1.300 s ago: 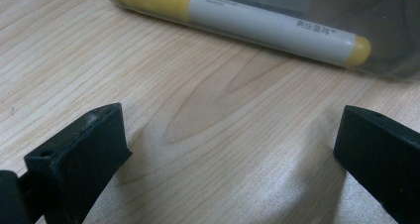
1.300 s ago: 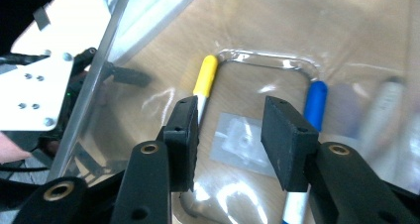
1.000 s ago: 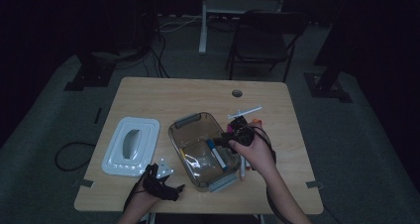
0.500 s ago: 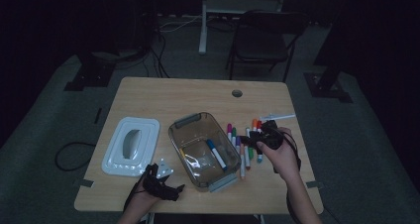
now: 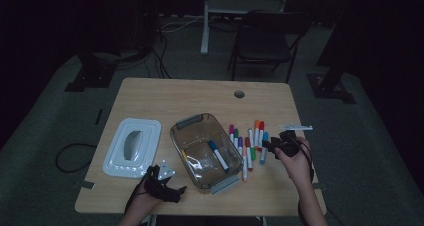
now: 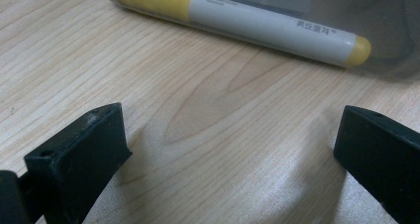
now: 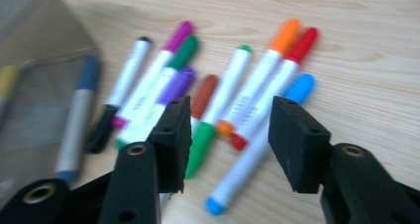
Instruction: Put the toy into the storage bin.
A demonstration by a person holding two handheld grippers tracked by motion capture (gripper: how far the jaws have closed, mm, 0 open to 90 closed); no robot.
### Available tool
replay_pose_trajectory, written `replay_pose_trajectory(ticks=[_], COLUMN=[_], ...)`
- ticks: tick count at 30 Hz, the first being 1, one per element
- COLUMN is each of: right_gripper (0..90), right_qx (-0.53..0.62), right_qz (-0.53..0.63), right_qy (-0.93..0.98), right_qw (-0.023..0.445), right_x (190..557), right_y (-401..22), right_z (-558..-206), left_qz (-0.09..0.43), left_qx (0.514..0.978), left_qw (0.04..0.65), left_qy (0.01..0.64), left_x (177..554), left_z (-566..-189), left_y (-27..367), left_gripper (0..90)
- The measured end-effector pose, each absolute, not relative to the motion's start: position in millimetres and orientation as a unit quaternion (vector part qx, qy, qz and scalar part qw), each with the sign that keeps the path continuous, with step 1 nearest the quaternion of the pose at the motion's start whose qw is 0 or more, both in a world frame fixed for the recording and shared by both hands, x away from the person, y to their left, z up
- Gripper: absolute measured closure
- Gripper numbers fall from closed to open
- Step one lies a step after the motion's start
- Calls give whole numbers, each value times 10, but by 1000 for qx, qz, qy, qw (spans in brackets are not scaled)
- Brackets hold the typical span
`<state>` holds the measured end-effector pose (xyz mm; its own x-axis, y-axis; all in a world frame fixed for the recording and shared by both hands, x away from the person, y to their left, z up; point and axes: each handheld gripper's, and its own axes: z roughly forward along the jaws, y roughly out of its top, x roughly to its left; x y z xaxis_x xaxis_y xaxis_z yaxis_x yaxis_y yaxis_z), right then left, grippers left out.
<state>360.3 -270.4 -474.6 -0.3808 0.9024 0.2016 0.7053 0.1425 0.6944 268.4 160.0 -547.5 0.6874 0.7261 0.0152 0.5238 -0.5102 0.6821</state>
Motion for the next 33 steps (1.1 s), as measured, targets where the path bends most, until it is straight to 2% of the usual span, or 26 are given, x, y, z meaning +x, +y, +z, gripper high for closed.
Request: replay_pose_trajectory(ticks=[6, 18, 25, 27, 33], right_gripper=[577, 630, 690, 743, 766], right_qx=[584, 624, 641, 648, 657], right_qz=[361, 316, 298, 285, 280], right_qy=[713, 705, 697, 694, 687], right_qw=[142, 121, 120, 131, 135], right_x=[3718, 3938, 3962, 3956, 3931], right_y=[-2872, -2729, -2759, -2795, -2860], right_z=[-4899, -5203, -5235, -5233, -5234], left_qz=[151, 152, 151, 151, 152], left_qx=[856, 856, 856, 856, 856], left_qw=[334, 333, 334, 334, 334], left_qy=[365, 365, 365, 365, 365], left_x=[2683, 2684, 2684, 2684, 2684], left_z=[-5474, -5474, -5474, -5474, -5474], left_y=[1599, 1600, 1599, 1599, 1600], left_gripper=[6, 6, 6, 6, 6])
